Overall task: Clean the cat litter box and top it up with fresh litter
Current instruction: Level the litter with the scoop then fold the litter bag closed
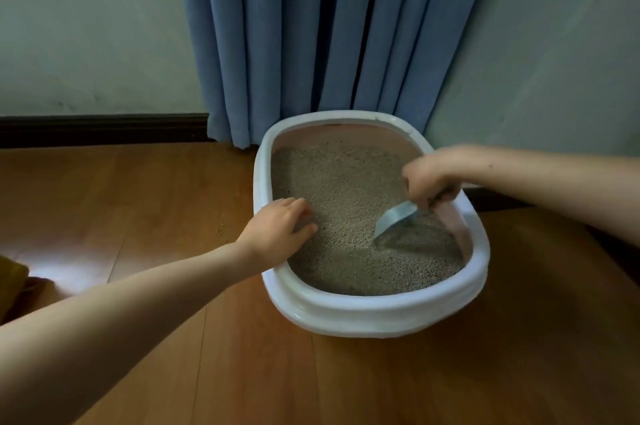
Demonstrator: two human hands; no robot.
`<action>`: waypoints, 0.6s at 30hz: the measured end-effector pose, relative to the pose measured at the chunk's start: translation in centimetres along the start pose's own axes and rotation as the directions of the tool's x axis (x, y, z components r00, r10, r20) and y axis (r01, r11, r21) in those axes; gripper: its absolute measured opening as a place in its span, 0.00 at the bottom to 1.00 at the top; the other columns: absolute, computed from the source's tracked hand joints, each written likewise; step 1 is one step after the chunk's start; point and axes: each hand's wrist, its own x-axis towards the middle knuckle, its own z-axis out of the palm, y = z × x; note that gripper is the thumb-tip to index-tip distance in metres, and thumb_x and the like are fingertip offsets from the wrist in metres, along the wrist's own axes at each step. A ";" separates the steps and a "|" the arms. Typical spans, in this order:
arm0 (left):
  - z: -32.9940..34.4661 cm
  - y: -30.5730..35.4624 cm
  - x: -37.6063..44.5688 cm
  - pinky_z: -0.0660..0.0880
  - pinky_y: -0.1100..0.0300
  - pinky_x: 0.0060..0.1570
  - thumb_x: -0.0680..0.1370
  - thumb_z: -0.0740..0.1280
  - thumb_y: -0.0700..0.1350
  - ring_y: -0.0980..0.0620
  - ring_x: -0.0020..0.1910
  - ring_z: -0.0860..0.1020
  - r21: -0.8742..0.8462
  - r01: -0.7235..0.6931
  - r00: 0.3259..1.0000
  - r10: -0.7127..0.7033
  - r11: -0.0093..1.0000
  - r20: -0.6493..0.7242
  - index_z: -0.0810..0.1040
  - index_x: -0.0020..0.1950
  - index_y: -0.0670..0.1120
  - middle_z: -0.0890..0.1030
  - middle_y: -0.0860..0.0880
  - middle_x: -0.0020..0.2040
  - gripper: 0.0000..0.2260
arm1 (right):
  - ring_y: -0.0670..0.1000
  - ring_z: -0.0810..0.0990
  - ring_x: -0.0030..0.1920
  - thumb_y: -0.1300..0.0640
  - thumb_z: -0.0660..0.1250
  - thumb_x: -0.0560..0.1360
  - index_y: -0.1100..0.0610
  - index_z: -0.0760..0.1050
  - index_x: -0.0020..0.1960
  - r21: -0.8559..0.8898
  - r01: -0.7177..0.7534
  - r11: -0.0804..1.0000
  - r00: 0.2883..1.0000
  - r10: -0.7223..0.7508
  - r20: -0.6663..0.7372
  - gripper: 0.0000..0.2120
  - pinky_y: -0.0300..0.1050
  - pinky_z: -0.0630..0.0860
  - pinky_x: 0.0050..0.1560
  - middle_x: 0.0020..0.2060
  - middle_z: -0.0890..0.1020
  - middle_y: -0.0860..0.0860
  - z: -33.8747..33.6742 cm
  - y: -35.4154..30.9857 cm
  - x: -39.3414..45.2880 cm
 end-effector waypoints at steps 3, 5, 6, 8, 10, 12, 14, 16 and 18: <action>1.2 0.1 0.3 0.71 0.58 0.53 0.81 0.62 0.52 0.52 0.51 0.76 0.047 -0.002 0.997 0.006 0.999 -0.083 0.76 0.58 0.48 0.80 0.52 0.52 0.10 | 0.50 0.67 0.28 0.65 0.63 0.73 0.61 0.75 0.47 0.087 -0.006 0.996 1.000 0.007 -0.007 0.04 0.40 0.63 0.27 0.37 0.72 0.55 -3.9 0.1 0.5; 1.7 0.1 0.3 0.69 0.59 0.53 0.82 0.61 0.51 0.53 0.51 0.75 0.078 -0.005 0.991 0.015 0.997 -0.130 0.77 0.57 0.50 0.80 0.53 0.51 0.09 | 0.50 0.66 0.25 0.65 0.63 0.73 0.62 0.76 0.45 0.168 0.042 0.985 0.988 -0.015 -0.156 0.04 0.39 0.63 0.25 0.32 0.73 0.55 -5.1 -0.8 1.7; 1.9 0.0 0.3 0.68 0.59 0.53 0.82 0.60 0.50 0.53 0.51 0.75 0.078 -0.004 0.989 0.016 0.997 -0.146 0.77 0.57 0.50 0.80 0.53 0.51 0.09 | 0.50 0.68 0.25 0.65 0.62 0.74 0.63 0.77 0.46 0.217 0.090 0.972 0.964 -0.030 -0.264 0.06 0.39 0.64 0.25 0.32 0.75 0.55 -5.1 -1.6 2.8; 2.0 -0.1 0.3 0.69 0.59 0.54 0.82 0.59 0.49 0.53 0.51 0.76 0.080 -0.004 0.986 0.017 0.997 -0.164 0.77 0.57 0.50 0.80 0.53 0.51 0.09 | 0.51 0.75 0.32 0.64 0.60 0.75 0.62 0.78 0.55 0.303 0.202 0.931 0.886 -0.042 -0.462 0.11 0.42 0.72 0.30 0.41 0.81 0.57 -4.3 -3.5 5.2; 2.1 -0.3 0.5 0.70 0.58 0.53 0.82 0.59 0.48 0.53 0.50 0.76 0.091 -0.003 0.986 0.018 0.996 -0.166 0.77 0.56 0.50 0.81 0.53 0.51 0.09 | 0.51 0.79 0.42 0.65 0.59 0.77 0.60 0.75 0.61 0.355 0.291 0.889 0.822 -0.042 -0.568 0.15 0.45 0.79 0.42 0.49 0.80 0.56 -2.9 -5.4 7.2; 2.1 -0.3 0.6 0.70 0.57 0.53 0.82 0.58 0.48 0.52 0.50 0.76 0.099 -0.004 0.987 0.020 0.995 -0.161 0.77 0.56 0.50 0.81 0.53 0.50 0.09 | 0.53 0.79 0.45 0.65 0.59 0.77 0.60 0.73 0.65 0.365 0.318 0.875 0.813 -0.054 -0.580 0.17 0.47 0.80 0.46 0.51 0.79 0.56 -1.8 -6.9 8.7; 2.0 -0.4 0.6 0.70 0.58 0.53 0.82 0.58 0.48 0.52 0.50 0.75 0.104 -0.003 0.987 0.020 0.995 -0.159 0.77 0.55 0.50 0.80 0.53 0.50 0.09 | 0.53 0.78 0.44 0.64 0.59 0.79 0.62 0.71 0.67 0.352 0.315 0.882 0.819 -0.065 -0.571 0.17 0.45 0.77 0.40 0.51 0.78 0.57 -1.0 -7.7 9.5; 2.1 -0.4 0.6 0.70 0.57 0.52 0.82 0.58 0.48 0.52 0.50 0.75 0.106 -0.004 0.987 0.021 0.994 -0.160 0.77 0.54 0.50 0.80 0.53 0.50 0.09 | 0.52 0.78 0.43 0.64 0.58 0.79 0.62 0.68 0.70 0.295 0.316 0.902 0.817 -0.100 -0.568 0.19 0.41 0.72 0.37 0.55 0.77 0.57 0.0 -8.2 9.7; 2.1 -0.4 0.6 0.70 0.56 0.53 0.82 0.58 0.47 0.52 0.50 0.76 0.101 -0.004 0.986 0.021 0.995 -0.166 0.77 0.54 0.49 0.80 0.53 0.50 0.08 | 0.51 0.77 0.42 0.64 0.56 0.80 0.60 0.58 0.76 0.223 0.318 0.921 0.810 -0.141 -0.569 0.25 0.39 0.71 0.35 0.62 0.74 0.60 1.3 -8.4 9.7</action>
